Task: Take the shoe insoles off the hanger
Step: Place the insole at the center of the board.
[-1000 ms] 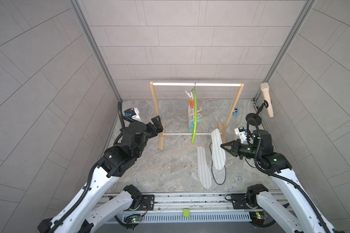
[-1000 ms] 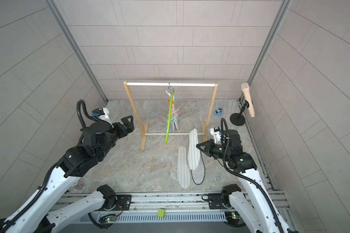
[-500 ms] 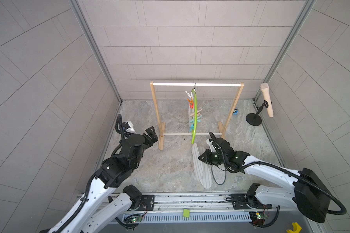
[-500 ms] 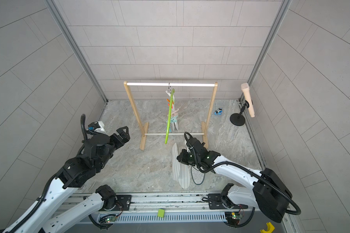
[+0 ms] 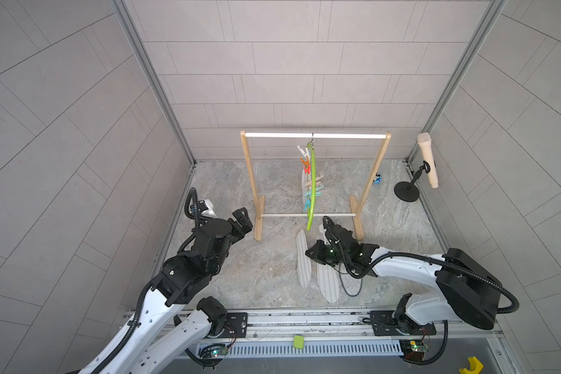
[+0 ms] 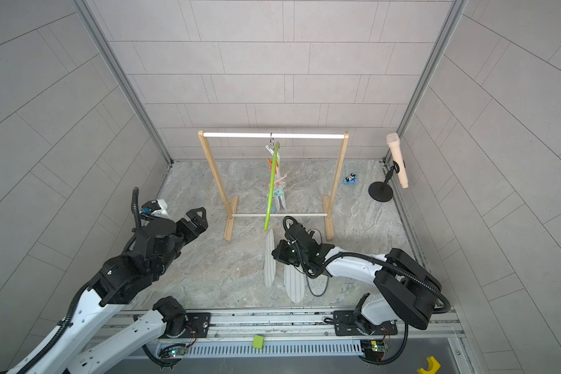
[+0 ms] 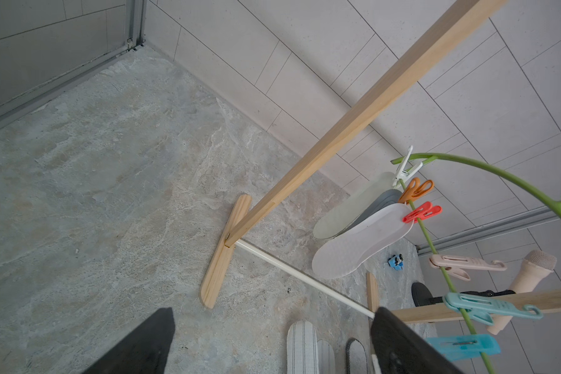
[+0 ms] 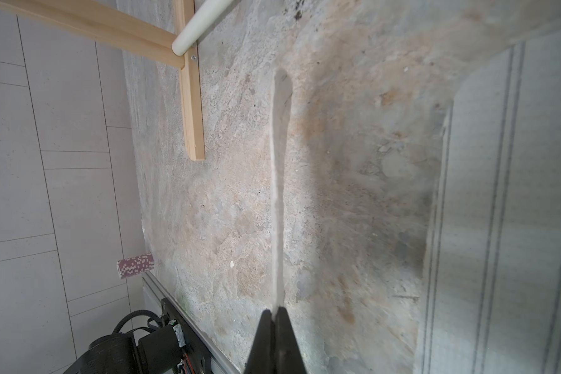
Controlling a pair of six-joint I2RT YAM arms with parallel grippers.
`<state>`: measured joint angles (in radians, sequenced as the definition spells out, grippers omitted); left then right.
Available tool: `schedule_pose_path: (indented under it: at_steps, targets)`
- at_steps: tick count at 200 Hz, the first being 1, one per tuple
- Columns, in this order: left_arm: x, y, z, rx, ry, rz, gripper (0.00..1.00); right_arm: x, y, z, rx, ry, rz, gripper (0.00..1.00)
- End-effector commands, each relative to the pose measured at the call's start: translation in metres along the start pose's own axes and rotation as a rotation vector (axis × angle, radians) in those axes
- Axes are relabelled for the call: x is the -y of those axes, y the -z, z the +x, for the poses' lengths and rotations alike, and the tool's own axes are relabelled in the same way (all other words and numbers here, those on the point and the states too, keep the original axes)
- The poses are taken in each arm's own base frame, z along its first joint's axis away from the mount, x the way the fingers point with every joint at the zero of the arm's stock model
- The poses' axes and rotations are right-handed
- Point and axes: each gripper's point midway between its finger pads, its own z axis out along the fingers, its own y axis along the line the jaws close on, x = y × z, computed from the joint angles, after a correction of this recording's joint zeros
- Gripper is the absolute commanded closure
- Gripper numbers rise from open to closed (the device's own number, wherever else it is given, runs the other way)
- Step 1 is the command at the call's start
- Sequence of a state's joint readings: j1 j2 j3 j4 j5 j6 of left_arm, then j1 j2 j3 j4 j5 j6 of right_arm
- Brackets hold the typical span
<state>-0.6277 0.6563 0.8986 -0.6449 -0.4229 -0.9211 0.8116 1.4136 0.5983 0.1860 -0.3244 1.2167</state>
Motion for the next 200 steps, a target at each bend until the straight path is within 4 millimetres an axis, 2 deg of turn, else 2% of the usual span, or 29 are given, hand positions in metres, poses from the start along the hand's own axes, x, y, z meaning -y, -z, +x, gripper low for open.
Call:
schedule_pose_path:
  at_steps: [1,107,188,200]
  targets:
    - [-0.01,-0.001,0.003,0.002,0.015,-0.033,0.0,0.002,-0.003,-0.003,0.025,-0.038,0.006,1.0]
    - [-0.012,-0.007,0.012,-0.021,0.019,-0.033,0.0,0.041,-0.013,0.018,-0.028,-0.066,0.113,1.0]
    - [-0.012,-0.007,0.015,-0.028,0.025,-0.027,0.0,0.049,-0.018,0.024,-0.045,-0.074,0.147,1.0]
    - [-0.014,-0.007,0.016,-0.029,0.023,-0.03,0.0,0.048,-0.018,0.025,-0.047,-0.073,0.145,0.94]
